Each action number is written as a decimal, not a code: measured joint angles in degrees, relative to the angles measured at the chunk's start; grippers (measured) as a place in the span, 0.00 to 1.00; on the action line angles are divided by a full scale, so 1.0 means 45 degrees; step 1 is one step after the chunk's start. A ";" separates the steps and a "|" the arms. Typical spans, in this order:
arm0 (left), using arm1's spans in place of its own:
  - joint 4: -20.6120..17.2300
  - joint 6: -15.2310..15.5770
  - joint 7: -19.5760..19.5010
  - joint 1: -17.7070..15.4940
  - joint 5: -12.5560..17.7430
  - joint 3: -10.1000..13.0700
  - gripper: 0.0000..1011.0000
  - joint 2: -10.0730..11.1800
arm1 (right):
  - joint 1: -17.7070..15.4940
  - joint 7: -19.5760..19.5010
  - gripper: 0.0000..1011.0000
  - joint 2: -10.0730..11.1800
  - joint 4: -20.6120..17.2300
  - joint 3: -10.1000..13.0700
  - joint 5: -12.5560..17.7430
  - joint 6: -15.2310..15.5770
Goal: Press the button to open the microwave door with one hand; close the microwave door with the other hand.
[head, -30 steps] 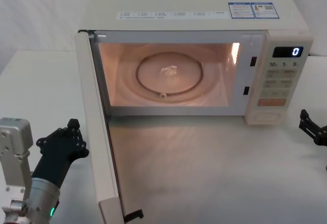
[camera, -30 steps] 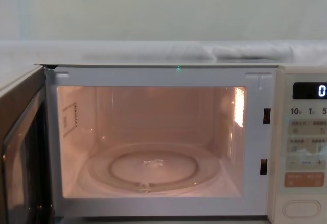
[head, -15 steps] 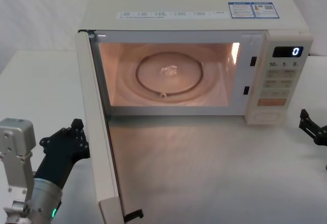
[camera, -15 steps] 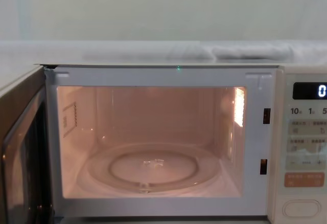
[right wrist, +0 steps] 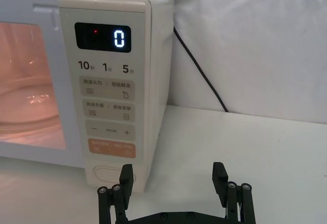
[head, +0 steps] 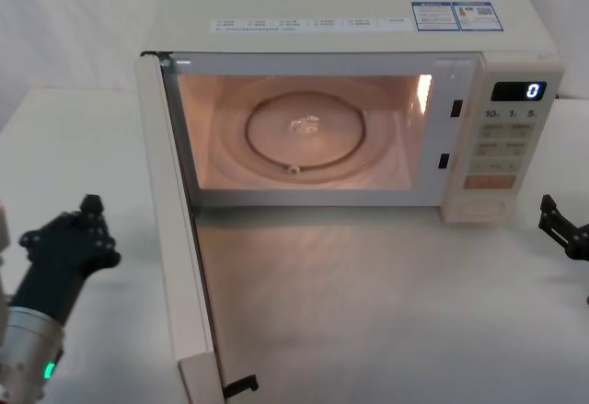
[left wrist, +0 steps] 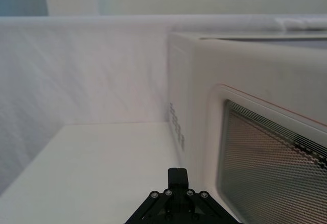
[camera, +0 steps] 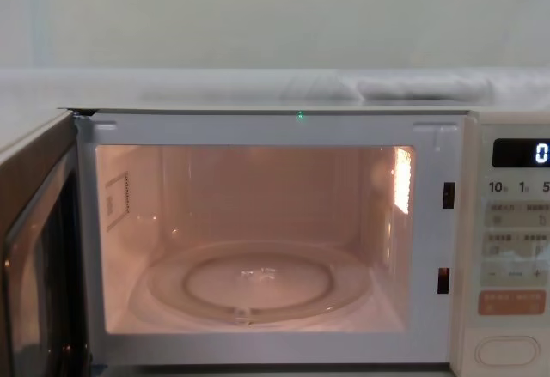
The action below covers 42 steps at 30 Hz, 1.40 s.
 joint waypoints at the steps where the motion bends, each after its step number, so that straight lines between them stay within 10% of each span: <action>1: -0.0084 0.0050 -0.0034 0.0043 -0.0032 -0.0113 0.00 0.0023 | 0.0000 0.0000 0.99 0.0001 -0.0001 0.0001 0.0000 0.0000; 20: -0.0534 0.0165 -0.2818 0.0233 -0.2019 -0.1683 0.00 0.1410 | 0.0001 0.0000 0.99 0.0000 0.0000 0.0000 0.0000 0.0000; 42: -0.0799 0.0312 -0.4666 -0.0960 -0.3657 0.0586 0.00 0.2429 | 0.0001 0.0000 0.99 0.0000 0.0000 -0.0001 0.0000 0.0000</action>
